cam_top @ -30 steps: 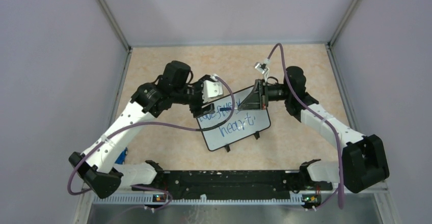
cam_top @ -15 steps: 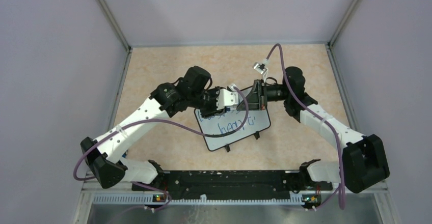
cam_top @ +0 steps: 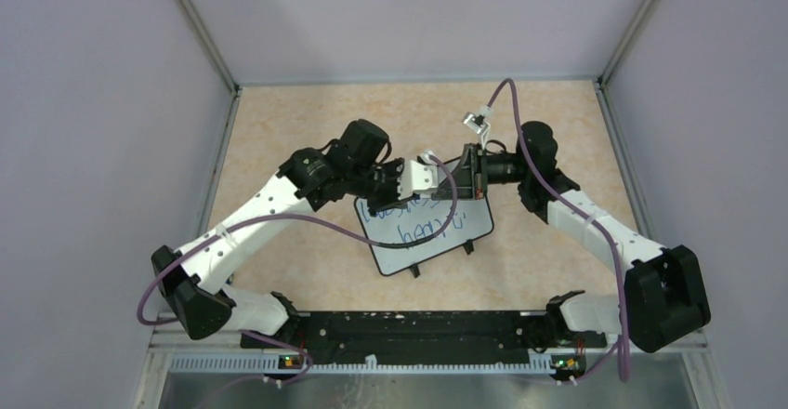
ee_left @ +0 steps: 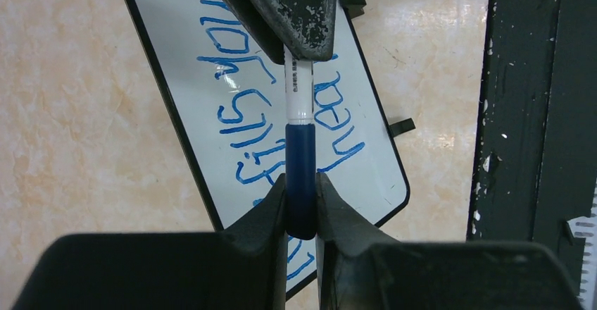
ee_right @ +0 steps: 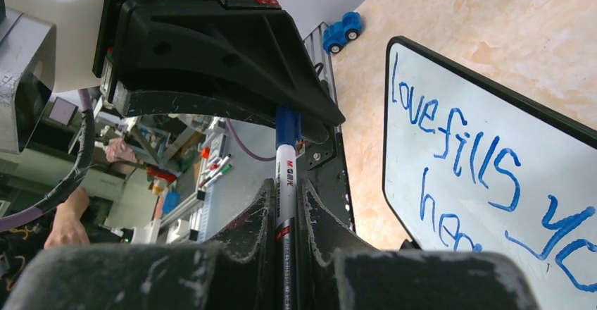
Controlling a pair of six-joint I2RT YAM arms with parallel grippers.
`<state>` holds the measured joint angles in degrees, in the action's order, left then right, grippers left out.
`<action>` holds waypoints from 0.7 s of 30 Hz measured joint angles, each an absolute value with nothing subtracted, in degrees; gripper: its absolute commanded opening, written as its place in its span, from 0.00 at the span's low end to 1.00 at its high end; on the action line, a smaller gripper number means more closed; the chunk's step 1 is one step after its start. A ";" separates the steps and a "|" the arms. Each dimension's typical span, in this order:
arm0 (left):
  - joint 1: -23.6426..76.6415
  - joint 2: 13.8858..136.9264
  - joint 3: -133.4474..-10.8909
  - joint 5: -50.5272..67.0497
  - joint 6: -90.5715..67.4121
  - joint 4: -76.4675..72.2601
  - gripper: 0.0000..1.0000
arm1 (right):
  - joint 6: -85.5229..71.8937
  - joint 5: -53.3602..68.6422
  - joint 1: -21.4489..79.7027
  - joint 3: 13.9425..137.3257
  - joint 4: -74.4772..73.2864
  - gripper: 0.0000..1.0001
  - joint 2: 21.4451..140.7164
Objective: Write a sentence on the whiteboard
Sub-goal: Pass from the right arm to the left
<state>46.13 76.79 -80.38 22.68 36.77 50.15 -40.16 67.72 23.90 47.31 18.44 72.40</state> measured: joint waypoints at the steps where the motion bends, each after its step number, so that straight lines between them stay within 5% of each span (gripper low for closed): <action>1: 46.13 77.08 -80.77 22.85 36.36 50.54 0.06 | -40.16 67.75 23.92 47.31 18.46 0.00 72.40; 21: 47.05 84.49 -89.91 22.61 32.36 60.49 0.00 | -38.57 68.49 23.97 47.31 16.80 0.00 72.88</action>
<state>47.05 84.49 -89.91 22.61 32.36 60.49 -38.57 68.49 23.97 47.31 16.80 72.88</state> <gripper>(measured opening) 0.201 0.080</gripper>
